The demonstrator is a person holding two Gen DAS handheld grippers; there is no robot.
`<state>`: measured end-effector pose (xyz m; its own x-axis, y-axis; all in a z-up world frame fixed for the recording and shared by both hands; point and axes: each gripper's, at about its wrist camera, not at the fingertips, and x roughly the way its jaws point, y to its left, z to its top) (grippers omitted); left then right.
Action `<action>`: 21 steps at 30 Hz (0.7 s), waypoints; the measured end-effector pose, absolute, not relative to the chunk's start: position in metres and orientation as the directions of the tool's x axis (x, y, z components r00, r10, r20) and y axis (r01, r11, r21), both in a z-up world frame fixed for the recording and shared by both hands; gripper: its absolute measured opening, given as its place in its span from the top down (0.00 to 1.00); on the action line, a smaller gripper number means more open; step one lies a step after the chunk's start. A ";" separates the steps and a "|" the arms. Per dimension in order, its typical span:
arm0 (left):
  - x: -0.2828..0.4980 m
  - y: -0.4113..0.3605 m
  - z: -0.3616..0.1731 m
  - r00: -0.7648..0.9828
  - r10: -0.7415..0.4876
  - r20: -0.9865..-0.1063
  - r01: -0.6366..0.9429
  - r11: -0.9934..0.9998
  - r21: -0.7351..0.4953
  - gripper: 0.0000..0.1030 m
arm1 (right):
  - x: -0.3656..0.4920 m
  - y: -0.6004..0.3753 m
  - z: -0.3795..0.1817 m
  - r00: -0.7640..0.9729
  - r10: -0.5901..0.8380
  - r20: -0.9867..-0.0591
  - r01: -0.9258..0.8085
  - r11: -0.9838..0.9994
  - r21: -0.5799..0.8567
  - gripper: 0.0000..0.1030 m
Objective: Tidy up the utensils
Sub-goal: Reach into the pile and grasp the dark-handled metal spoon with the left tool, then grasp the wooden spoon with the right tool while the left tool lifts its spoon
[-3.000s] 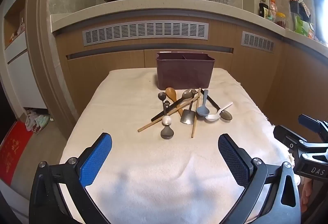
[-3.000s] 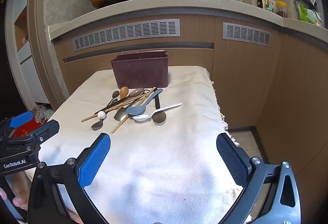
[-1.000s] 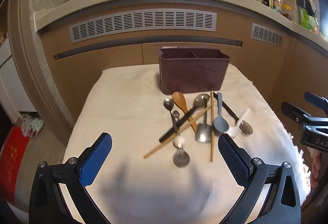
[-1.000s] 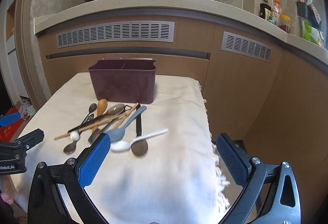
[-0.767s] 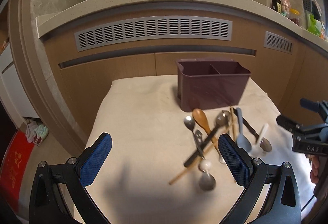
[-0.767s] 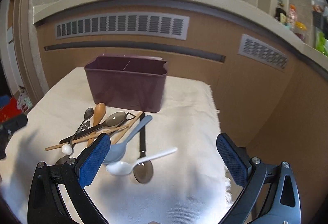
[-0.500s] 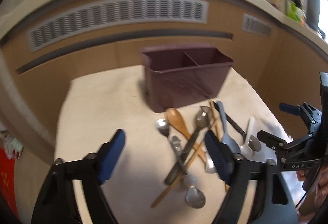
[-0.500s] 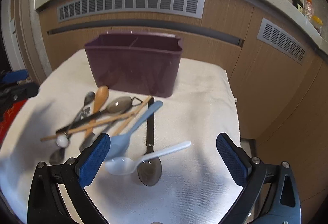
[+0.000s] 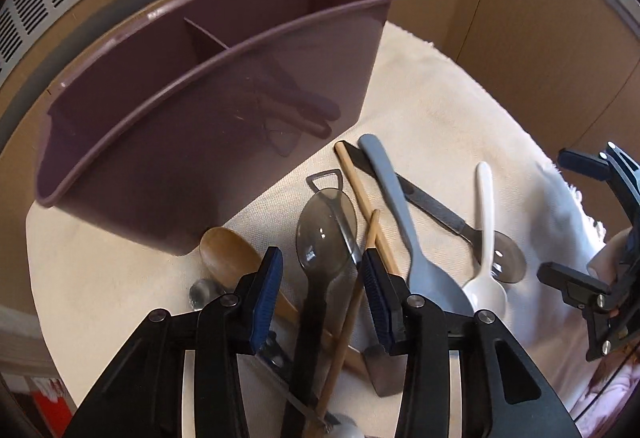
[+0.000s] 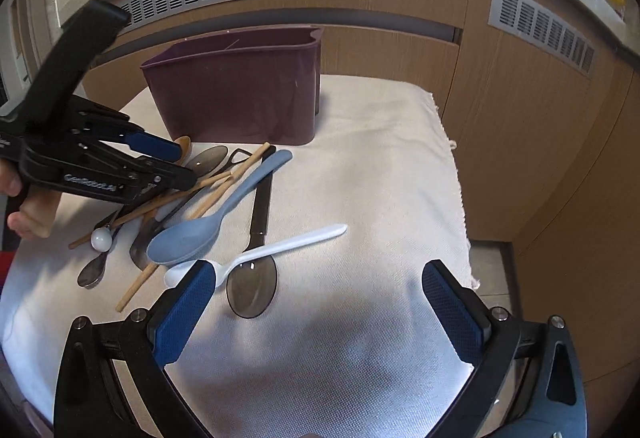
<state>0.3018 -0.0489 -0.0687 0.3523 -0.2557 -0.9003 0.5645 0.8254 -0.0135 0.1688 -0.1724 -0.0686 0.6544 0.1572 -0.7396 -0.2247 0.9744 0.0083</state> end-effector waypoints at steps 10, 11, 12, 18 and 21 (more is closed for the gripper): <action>0.320 -0.051 -0.073 0.283 -0.323 -0.903 0.476 0.865 -0.161 0.66 | 0.170 -0.178 -0.074 0.631 0.182 -0.754 -0.215 0.975 0.055 0.00; 0.319 -0.050 -0.072 0.298 -0.312 -0.902 0.471 0.870 -0.146 0.66 | 0.169 -0.178 -0.073 0.632 0.182 -0.754 -0.216 0.975 0.054 0.00; 0.315 -0.047 -0.071 0.318 -0.302 -0.899 0.462 0.877 -0.131 0.66 | 0.169 -0.178 -0.071 0.632 0.182 -0.753 -0.217 0.975 0.054 0.00; 0.283 0.005 -0.052 0.455 -0.293 -0.841 0.353 0.926 -0.132 0.66 | 0.170 -0.171 -0.066 0.626 0.193 -0.755 -0.224 0.972 0.063 0.00; 0.260 0.034 -0.042 0.552 -0.296 -0.780 0.257 0.950 -0.178 0.66 | 0.174 -0.160 -0.063 0.628 0.192 -0.754 -0.233 0.971 0.053 0.00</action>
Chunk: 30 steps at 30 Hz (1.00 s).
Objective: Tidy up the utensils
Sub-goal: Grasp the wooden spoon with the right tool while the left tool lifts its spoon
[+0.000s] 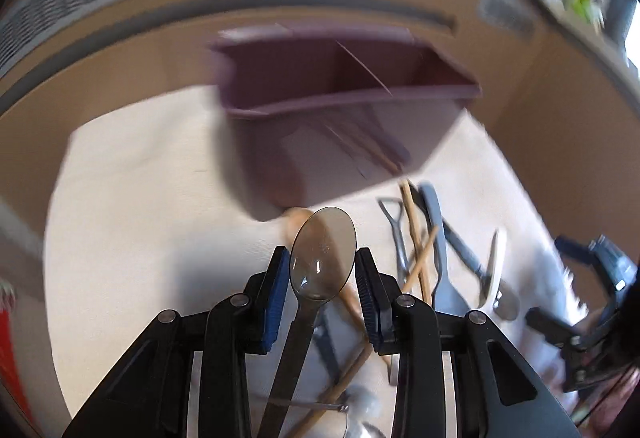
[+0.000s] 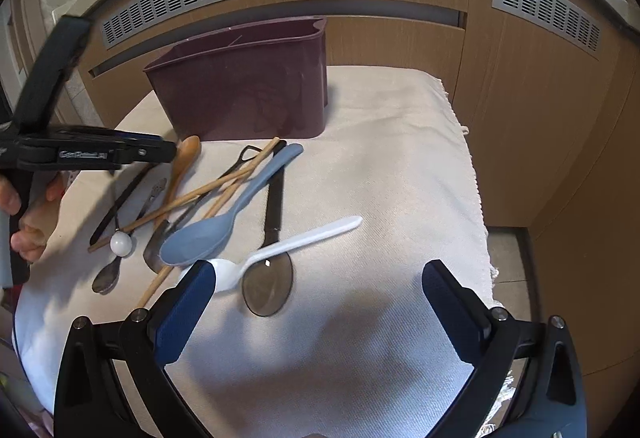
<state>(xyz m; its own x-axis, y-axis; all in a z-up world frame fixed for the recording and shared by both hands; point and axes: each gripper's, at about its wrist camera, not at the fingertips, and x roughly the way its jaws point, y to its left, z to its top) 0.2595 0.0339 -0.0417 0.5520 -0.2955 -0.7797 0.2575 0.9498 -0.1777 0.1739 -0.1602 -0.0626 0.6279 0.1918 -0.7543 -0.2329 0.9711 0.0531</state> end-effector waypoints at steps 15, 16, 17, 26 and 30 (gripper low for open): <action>0.203 0.124 0.008 0.768 -0.299 -0.567 0.099 0.929 -0.356 0.66 | 0.260 -0.019 -0.076 0.581 0.242 -0.777 -0.362 0.932 0.020 0.37; 0.202 0.127 0.008 0.768 -0.303 -0.564 0.101 0.927 -0.361 0.66 | 0.265 -0.010 -0.082 0.574 0.233 -0.785 -0.371 0.929 0.004 0.38; 0.202 0.128 0.010 0.769 -0.306 -0.561 0.102 0.925 -0.365 0.66 | 0.269 -0.003 -0.088 0.564 0.221 -0.796 -0.379 0.925 -0.012 0.41; 0.187 0.122 0.019 0.781 -0.294 -0.551 0.111 0.933 -0.341 0.78 | 0.253 -0.018 -0.062 0.564 0.268 -0.781 -0.405 0.914 0.022 0.75; 0.190 0.111 0.016 0.770 -0.270 -0.578 0.114 0.950 -0.292 0.78 | 0.230 -0.051 -0.036 0.590 0.309 -0.746 -0.397 0.916 0.065 0.75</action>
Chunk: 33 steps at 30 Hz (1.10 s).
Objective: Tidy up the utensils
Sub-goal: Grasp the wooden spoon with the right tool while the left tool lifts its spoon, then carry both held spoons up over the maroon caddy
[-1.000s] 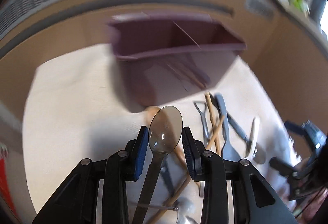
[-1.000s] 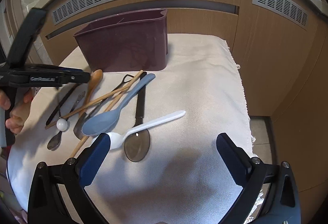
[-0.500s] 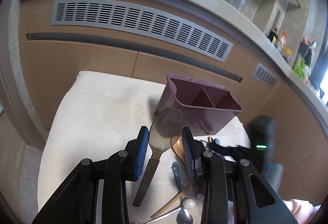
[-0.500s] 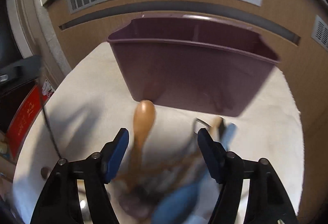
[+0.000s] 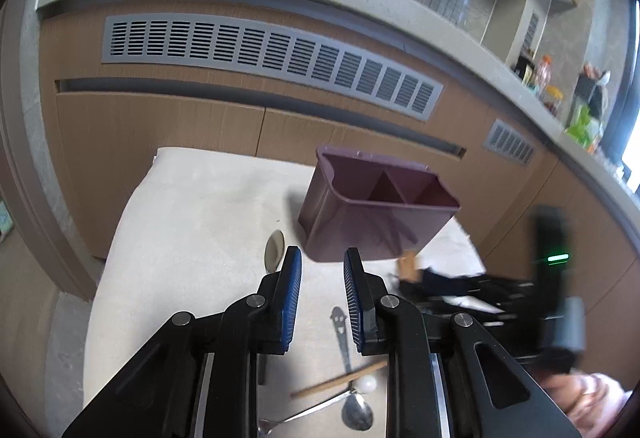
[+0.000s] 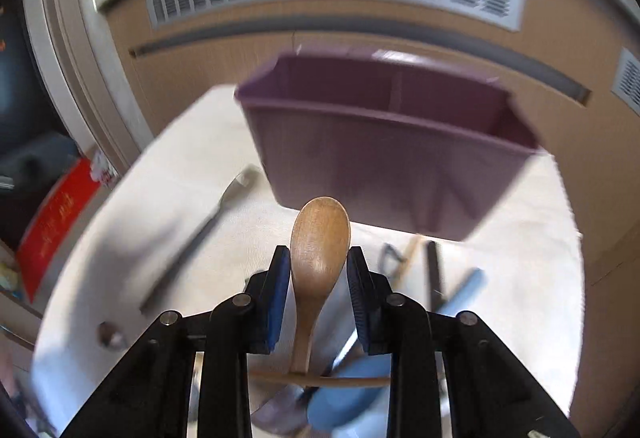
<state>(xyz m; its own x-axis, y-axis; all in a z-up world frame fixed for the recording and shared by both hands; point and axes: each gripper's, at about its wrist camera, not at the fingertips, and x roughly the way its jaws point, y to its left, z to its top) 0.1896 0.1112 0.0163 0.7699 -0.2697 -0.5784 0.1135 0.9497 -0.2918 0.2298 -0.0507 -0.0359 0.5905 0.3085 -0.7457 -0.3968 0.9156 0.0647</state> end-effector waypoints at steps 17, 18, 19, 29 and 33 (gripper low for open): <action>0.332 0.094 -0.073 0.414 -0.108 -0.904 0.174 0.984 -0.038 0.49 | 0.194 -0.106 -0.010 0.617 0.366 -0.697 -0.400 0.908 0.123 0.75; 0.336 0.093 -0.077 0.406 -0.103 -0.908 0.168 0.985 -0.036 0.49 | 0.194 -0.107 -0.010 0.616 0.367 -0.697 -0.400 0.908 0.124 0.75; 0.339 0.093 -0.081 0.398 -0.107 -0.911 0.165 0.985 -0.044 0.50 | 0.194 -0.108 -0.010 0.617 0.367 -0.696 -0.400 0.908 0.124 0.75; 0.261 0.105 -0.047 0.584 -0.198 -0.787 0.168 0.978 -0.121 0.68 | 0.186 -0.110 -0.007 0.629 0.363 -0.688 -0.396 0.911 0.119 0.75; 0.207 0.106 -0.009 0.723 -0.234 -0.650 0.179 0.972 -0.151 0.68 | 0.178 -0.110 -0.001 0.652 0.351 -0.672 -0.394 0.914 0.095 0.75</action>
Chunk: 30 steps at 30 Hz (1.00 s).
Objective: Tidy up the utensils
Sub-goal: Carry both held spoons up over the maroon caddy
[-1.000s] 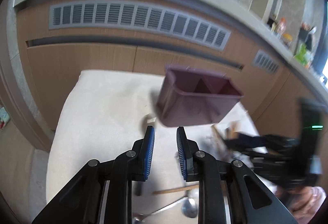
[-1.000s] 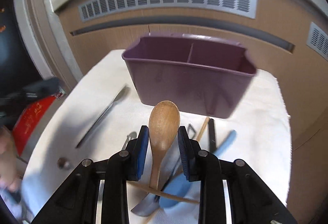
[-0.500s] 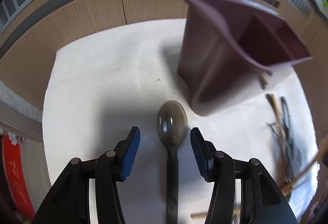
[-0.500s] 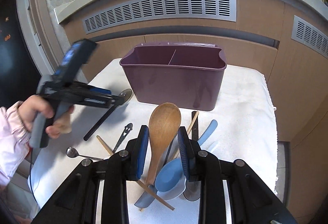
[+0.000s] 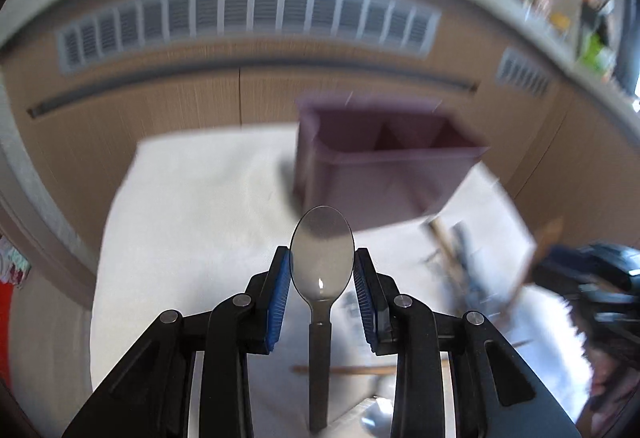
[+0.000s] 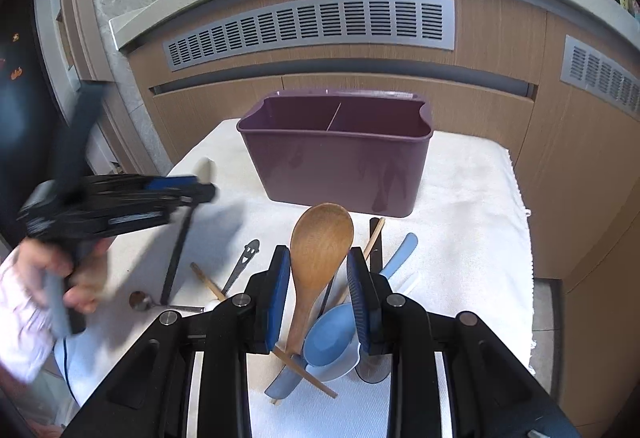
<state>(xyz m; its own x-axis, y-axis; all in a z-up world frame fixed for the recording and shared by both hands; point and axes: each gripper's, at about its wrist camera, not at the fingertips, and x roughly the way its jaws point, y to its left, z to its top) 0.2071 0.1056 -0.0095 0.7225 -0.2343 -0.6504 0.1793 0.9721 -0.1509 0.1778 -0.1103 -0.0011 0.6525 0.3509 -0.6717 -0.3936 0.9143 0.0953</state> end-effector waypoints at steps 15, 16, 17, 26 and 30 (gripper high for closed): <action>0.173 0.086 0.085 0.830 -0.350 -0.435 0.292 0.936 -0.198 0.68 | 0.163 -0.113 0.056 0.748 0.326 -0.578 -0.403 0.915 -0.006 0.98; 0.175 0.083 0.098 0.838 -0.359 -0.410 0.307 0.933 -0.190 0.68 | 0.166 -0.114 0.067 0.759 0.333 -0.560 -0.408 0.913 -0.009 0.98; 0.177 0.081 0.110 0.843 -0.371 -0.391 0.322 0.928 -0.186 0.68 | 0.170 -0.116 0.082 0.774 0.342 -0.533 -0.413 0.910 -0.016 0.98; 0.199 0.084 0.144 0.866 -0.378 -0.329 0.331 0.924 -0.190 0.68 | 0.210 -0.134 0.105 0.777 0.321 -0.542 -0.373 0.928 0.015 0.97; 0.199 0.093 0.110 0.858 -0.339 -0.385 0.281 0.939 -0.200 0.68 | 0.235 -0.143 0.040 0.685 0.291 -0.668 -0.275 0.952 0.132 0.74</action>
<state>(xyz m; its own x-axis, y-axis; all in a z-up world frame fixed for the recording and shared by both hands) 0.1987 0.0931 0.1099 0.8584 -0.3393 -0.3849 0.2813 0.9385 -0.2001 0.2349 -0.1430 0.0402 0.6852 0.2905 -0.6679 -0.2748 0.9524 0.1324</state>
